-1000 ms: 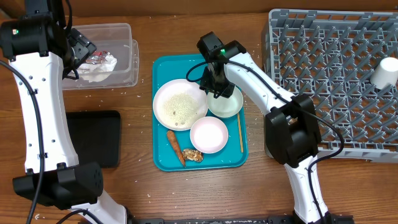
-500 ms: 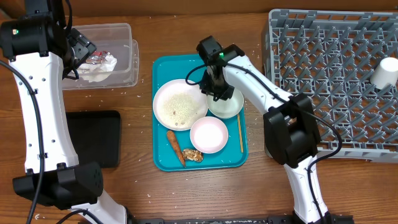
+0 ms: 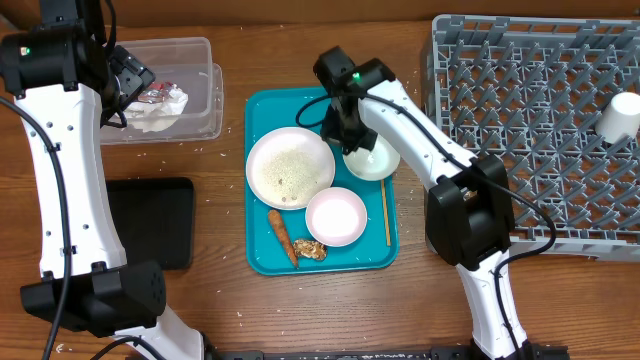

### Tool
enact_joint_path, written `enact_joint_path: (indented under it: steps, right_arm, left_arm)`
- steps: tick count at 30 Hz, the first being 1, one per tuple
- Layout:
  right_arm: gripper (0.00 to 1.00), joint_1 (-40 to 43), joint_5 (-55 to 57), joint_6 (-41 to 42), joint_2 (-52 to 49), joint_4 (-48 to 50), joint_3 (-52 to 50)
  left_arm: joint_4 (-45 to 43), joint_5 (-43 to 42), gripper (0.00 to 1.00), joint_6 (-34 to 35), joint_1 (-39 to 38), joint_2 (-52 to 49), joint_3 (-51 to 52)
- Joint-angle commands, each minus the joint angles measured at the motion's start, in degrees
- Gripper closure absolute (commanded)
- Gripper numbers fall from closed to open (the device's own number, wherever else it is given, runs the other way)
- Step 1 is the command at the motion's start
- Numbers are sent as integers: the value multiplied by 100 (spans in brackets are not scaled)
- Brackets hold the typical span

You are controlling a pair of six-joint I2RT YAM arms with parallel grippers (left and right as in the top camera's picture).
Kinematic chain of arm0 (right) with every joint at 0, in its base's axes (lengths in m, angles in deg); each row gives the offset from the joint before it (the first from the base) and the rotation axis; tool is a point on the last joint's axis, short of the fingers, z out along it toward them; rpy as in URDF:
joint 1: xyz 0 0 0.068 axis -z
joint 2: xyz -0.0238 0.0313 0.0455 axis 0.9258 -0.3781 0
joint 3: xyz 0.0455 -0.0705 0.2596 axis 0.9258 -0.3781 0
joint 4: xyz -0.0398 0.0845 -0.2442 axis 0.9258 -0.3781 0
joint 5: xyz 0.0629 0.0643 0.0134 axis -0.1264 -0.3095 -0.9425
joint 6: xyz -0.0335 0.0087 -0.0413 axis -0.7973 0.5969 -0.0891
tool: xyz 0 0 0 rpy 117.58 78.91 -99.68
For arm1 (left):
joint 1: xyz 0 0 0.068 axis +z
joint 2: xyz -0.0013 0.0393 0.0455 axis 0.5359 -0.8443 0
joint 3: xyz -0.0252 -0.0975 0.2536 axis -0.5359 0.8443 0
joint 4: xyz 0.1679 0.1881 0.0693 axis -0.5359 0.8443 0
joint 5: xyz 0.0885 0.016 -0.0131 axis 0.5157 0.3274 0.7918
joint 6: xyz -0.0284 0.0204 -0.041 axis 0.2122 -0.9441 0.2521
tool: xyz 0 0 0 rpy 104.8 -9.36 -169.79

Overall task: Sort waste into correct bins and load items into the dishwasher
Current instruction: 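Grasp the small white bowl rim with the right gripper and lift, then carry the white bowl with the right gripper to the rack's upper right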

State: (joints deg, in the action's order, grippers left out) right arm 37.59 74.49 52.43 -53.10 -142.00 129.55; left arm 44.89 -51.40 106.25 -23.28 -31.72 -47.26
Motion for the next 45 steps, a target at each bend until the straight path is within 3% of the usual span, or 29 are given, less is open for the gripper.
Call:
enact_joint_path:
  steps: [1,8,14,23,29,38,42,45]
  right_arm:
    - [96,-15,20,-201,44,-212,544]
    - [96,179,-24,-546,201,-975,1687]
    - [96,1419,-378,-1355,988,-1491,2094]
    - [96,5160,-4330,-4909,1185,-2476,2013]
    - [96,6290,-5949,-6260,1126,-2439,1552]
    - [96,6402,-7469,-6304,1108,31,-413]
    - [96,6391,-8122,-6266,1108,1370,-586]
    - [96,6253,-8056,-5263,1073,2645,-586]
  left_arm:
    - [11,122,0,76,11,-9,-13]
    - [11,122,0,76,11,-9,-13]
    - [11,122,0,74,11,-9,-13]
    - [11,122,0,74,11,-9,-13]
    - [11,122,0,76,11,-9,-13]
    - [11,122,0,74,11,-9,-13]
    - [11,122,0,74,11,-9,-13]
    - [11,122,0,74,11,-9,-13]
